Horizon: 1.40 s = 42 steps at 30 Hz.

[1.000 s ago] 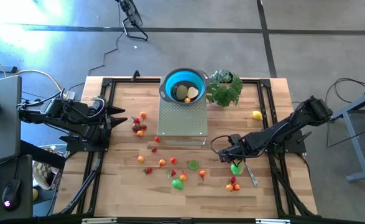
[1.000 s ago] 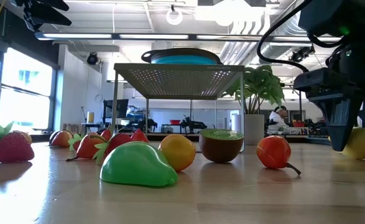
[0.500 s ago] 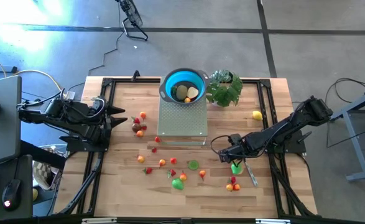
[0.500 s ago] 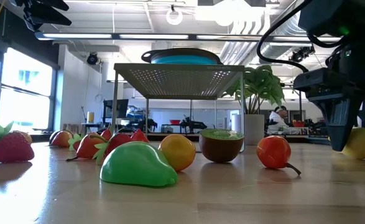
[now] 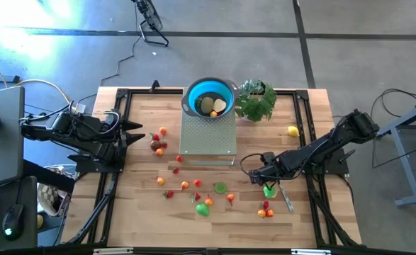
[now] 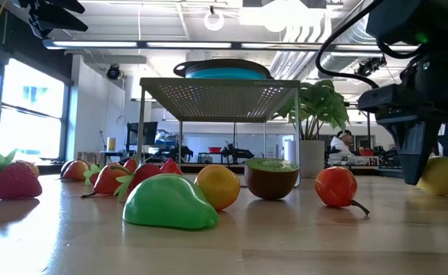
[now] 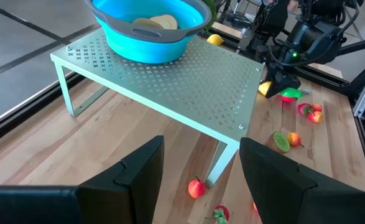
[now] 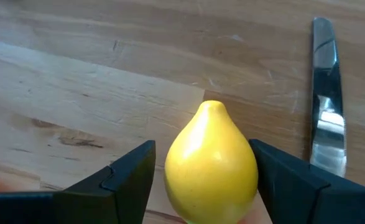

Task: Pick & Place Fruit
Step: Put the yellow lemon in the blue bowl on the shelf

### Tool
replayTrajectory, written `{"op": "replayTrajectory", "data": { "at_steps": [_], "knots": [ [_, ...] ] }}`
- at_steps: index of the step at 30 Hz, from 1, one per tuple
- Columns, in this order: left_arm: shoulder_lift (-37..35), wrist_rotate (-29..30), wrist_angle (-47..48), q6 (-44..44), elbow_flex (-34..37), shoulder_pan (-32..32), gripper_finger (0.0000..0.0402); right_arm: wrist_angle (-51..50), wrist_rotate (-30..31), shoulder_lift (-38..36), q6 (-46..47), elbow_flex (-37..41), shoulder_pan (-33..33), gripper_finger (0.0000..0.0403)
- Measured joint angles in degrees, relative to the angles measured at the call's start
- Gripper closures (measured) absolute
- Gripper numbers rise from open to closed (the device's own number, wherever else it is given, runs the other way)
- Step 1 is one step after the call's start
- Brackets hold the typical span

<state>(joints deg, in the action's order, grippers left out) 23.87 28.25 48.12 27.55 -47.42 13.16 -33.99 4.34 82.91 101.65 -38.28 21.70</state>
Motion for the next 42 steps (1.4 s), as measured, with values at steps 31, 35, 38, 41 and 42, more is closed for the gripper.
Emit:
{"op": "replayTrajectory", "data": {
  "at_steps": [31,35,38,41,42],
  "knots": [
    [-0.01,-0.28,0.04,0.00,0.00,-0.01,0.0197,0.23,1.75,0.00,0.05,-0.01,0.04,0.0205],
    [0.01,-0.26,0.02,0.00,0.00,0.00,0.0197,3.04,2.85,-0.55,-3.37,0.00,0.04,0.0205],
    [-0.01,-0.26,0.02,0.01,0.00,-0.01,0.0197,7.20,4.28,-1.27,-6.28,0.00,-0.45,0.0205],
    [-0.01,-0.23,0.01,0.02,0.00,-0.01,0.0197,10.55,6.32,-2.86,-9.49,0.00,-1.07,0.0205],
    [-0.01,-0.23,-0.01,0.01,0.00,-0.01,0.0197,11.77,6.99,-3.38,-10.41,-0.01,-1.46,0.0205]
  ]
}}
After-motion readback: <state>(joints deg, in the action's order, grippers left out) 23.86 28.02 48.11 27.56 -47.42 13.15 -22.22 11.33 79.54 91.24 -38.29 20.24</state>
